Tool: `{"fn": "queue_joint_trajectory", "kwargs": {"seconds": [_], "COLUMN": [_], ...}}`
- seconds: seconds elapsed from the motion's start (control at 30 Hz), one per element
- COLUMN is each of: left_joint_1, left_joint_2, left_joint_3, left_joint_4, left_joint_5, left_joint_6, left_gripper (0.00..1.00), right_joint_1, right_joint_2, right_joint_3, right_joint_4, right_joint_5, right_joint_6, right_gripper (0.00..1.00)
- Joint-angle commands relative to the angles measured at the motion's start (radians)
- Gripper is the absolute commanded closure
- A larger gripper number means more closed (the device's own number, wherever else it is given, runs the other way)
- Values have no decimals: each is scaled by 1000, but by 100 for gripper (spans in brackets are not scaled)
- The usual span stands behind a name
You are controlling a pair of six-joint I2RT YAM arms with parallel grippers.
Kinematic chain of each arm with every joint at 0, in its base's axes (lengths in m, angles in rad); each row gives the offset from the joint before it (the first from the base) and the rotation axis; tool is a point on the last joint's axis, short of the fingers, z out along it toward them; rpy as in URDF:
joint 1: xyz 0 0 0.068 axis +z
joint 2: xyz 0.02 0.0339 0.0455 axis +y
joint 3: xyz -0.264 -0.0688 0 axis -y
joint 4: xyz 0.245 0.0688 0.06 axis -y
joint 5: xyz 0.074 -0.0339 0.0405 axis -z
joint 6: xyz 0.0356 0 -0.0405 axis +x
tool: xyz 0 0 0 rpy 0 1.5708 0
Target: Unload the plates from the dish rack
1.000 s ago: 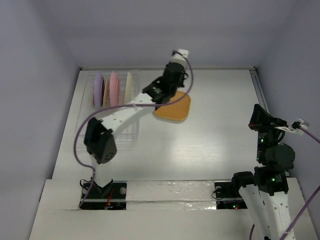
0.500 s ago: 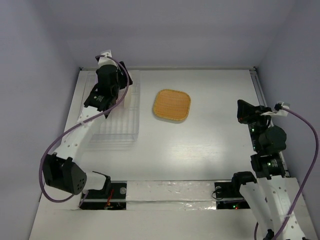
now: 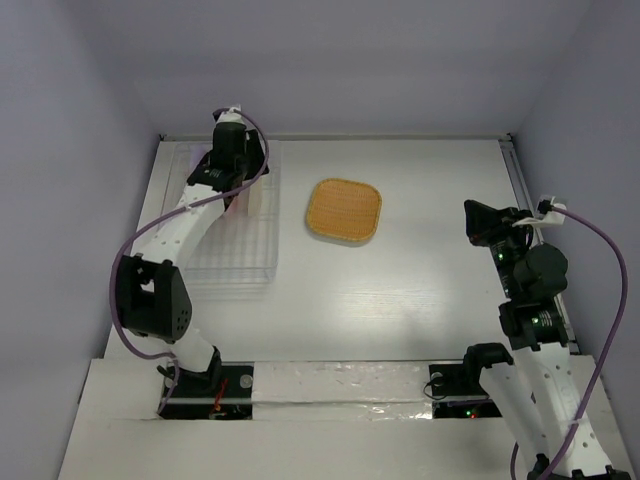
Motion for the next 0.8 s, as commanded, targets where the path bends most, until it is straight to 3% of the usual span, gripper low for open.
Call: {"fn": "queue_joint_trajectory", "kwargs": {"seconds": [0.0, 0.23, 0.57, 0.77], "left_joint_1": [3, 3, 21, 39], "left_joint_2": [20, 111, 117, 83], "left_joint_3": [69, 129, 137, 153], "left_joint_4": [21, 15, 28, 10], "left_joint_5": [14, 6, 35, 65], "left_joint_6": [22, 29, 25, 38], "left_gripper": [57, 64, 100, 100], "right_joint_1": [5, 5, 5, 5], "right_joint_2": [4, 1, 11, 17], "right_joint_3": [49, 47, 47, 46], "right_joint_4": [57, 56, 61, 65], "right_joint_5": [-25, -23, -39, -45], "right_joint_6": [-15, -15, -12, -12], "right_gripper": [79, 78, 78, 78]}}
